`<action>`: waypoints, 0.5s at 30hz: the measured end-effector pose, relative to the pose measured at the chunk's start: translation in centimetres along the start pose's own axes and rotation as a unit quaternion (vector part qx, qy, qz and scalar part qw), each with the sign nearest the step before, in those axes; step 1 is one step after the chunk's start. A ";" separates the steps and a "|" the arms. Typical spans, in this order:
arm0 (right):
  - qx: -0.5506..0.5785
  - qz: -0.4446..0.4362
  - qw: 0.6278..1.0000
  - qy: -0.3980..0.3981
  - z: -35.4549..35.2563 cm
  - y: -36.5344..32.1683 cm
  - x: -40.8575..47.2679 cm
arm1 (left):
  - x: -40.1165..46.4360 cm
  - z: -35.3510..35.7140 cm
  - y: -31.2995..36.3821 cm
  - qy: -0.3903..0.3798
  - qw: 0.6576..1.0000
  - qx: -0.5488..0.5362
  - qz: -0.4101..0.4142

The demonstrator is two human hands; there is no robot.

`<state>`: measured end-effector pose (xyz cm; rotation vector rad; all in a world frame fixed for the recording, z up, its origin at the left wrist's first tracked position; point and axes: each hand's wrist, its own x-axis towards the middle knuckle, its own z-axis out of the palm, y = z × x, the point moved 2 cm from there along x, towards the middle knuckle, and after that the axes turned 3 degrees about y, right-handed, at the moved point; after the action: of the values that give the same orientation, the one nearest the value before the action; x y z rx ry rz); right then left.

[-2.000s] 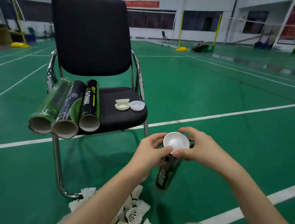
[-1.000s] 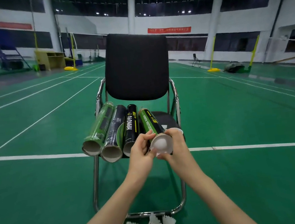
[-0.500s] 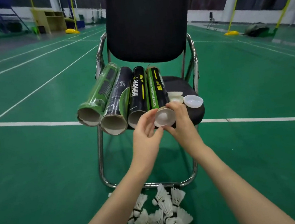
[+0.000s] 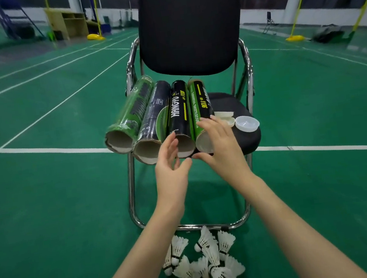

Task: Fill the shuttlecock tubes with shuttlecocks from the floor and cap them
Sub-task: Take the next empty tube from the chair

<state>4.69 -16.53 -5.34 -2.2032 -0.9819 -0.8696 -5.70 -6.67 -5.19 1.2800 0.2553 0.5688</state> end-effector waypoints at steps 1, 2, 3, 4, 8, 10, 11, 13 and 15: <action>-0.023 -0.011 1.000 -0.002 0.2 -0.4 0.2 | -0.2 -0.3 0.2 0.003 1.000 0.003 -0.001; -0.045 -0.020 0.999 -0.004 0.3 -0.7 0.4 | -0.3 -0.6 0.4 0.006 1.000 0.004 -0.001; -0.066 -0.024 0.997 -0.011 0.5 -0.9 0.6 | -0.5 -0.9 0.5 0.008 1.000 0.005 -0.001; -0.083 -0.023 0.996 -0.023 0.8 -0.9 0.7 | -0.7 -1.2 0.7 0.010 1.000 0.005 -0.002; -0.156 -0.038 0.986 -0.042 1.6 -1.1 0.9 | -1.0 -1.9 1.2 0.009 1.000 0.008 -0.004; -0.182 -0.047 0.981 -0.043 1.8 -1.4 0.9 | -1.1 -2.2 1.4 0.006 1.000 0.008 -0.004; -0.190 -0.049 0.980 -0.042 1.9 -1.5 0.8 | -1.2 -2.3 1.5 0.005 1.000 0.009 -0.005; -0.199 -0.053 0.978 -0.034 2.0 -1.5 0.8 | -1.4 -2.5 1.5 0.002 1.000 0.011 -0.008; -0.196 -0.058 0.979 -0.016 1.9 -1.5 0.8 | -1.4 -2.6 1.5 0.001 1.000 0.012 -0.009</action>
<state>4.56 -13.97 -5.62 -2.5126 -1.0326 -1.1673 -8.52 -5.00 -4.70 1.2986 0.2752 0.5526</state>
